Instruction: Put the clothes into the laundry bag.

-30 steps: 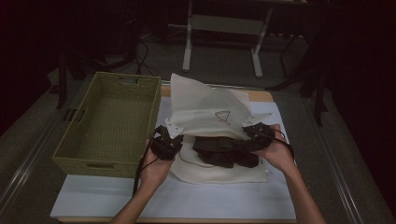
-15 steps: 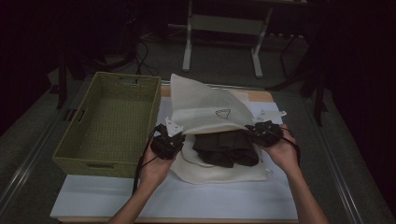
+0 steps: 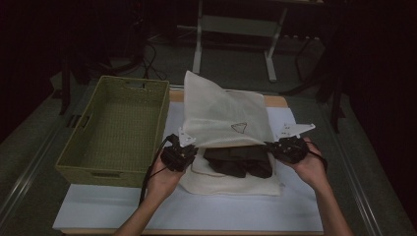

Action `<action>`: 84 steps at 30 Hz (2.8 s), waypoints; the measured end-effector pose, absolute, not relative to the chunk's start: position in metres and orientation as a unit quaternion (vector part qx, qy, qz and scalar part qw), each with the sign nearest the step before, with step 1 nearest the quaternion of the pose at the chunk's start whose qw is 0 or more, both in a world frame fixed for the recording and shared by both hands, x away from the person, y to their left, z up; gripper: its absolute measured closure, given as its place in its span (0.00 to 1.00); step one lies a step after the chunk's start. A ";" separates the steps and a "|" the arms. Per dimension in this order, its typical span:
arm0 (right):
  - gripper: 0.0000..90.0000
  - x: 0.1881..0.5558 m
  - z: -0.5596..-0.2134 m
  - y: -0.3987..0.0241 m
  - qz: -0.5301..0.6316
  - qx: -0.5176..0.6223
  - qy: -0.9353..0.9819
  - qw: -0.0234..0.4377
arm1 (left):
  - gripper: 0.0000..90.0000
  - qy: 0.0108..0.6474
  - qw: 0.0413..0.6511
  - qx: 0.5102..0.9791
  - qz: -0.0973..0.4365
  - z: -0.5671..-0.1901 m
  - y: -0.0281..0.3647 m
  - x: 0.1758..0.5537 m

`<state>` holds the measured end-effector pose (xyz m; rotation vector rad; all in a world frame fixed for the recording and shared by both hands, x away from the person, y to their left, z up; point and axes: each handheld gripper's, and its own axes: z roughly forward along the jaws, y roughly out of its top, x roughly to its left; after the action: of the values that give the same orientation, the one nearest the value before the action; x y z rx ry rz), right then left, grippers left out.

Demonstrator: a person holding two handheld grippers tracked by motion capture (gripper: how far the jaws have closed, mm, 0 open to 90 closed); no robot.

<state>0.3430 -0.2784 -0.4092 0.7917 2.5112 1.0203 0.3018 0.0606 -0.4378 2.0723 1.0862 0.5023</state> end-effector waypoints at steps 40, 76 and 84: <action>0.96 0.364 -0.500 -0.243 0.209 0.284 0.930 0.105 | 0.94 0.471 0.233 0.840 0.133 -0.509 0.039 0.335; 0.96 0.432 -0.507 -0.237 0.216 0.388 0.880 0.170 | 0.92 0.554 0.278 0.771 0.146 -0.520 0.036 0.394; 0.91 0.430 -0.508 -0.237 0.218 0.383 0.881 0.174 | 0.92 0.550 0.272 0.775 0.154 -0.519 0.035 0.390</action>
<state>0.4297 -0.2372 -0.5080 1.0863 2.4970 0.6190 0.3896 0.0350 -0.5195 2.0858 1.4806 0.4134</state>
